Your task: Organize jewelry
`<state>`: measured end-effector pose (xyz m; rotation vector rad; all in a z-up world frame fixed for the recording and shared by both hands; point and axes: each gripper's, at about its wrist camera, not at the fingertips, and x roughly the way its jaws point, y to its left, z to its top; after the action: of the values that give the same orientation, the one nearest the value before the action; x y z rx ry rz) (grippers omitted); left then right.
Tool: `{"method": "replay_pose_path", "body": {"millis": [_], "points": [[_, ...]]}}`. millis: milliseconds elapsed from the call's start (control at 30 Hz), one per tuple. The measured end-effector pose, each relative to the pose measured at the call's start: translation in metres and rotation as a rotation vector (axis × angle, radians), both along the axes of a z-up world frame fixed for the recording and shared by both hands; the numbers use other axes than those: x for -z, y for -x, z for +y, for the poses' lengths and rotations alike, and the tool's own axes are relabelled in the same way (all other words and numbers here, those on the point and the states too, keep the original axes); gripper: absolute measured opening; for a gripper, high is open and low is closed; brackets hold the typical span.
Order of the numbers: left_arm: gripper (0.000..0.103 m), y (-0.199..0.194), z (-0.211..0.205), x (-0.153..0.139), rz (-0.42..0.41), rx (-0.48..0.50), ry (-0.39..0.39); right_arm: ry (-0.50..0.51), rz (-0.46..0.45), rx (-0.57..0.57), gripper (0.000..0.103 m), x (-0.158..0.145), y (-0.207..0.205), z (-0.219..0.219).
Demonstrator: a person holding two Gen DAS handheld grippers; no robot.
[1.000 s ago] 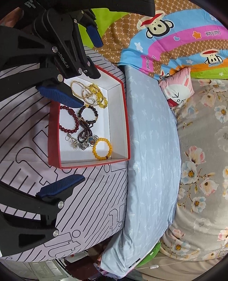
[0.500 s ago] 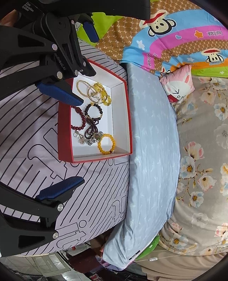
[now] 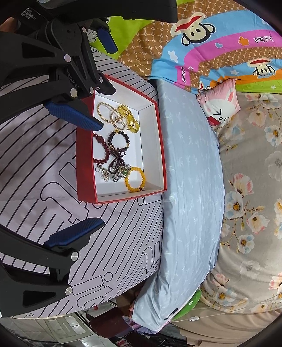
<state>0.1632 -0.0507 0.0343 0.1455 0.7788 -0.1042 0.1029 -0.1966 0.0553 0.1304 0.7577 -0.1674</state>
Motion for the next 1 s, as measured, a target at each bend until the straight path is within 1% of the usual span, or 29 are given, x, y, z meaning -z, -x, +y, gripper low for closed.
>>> {"method": "replay_pose_path", "body": {"millis": [700, 1000], "points": [[0.087, 0.0023, 0.0023, -0.0022, -0.004, -0.009, -0.001, -0.004, 0.001, -0.001, 0.081, 0.0, 0.0015, 0.0006], [0.087, 0.0046, 0.005, -0.0074, -0.01, -0.013, -0.005, -0.004, -0.003, 0.0, 0.081, -0.0002, 0.0023, 0.0029]]}}
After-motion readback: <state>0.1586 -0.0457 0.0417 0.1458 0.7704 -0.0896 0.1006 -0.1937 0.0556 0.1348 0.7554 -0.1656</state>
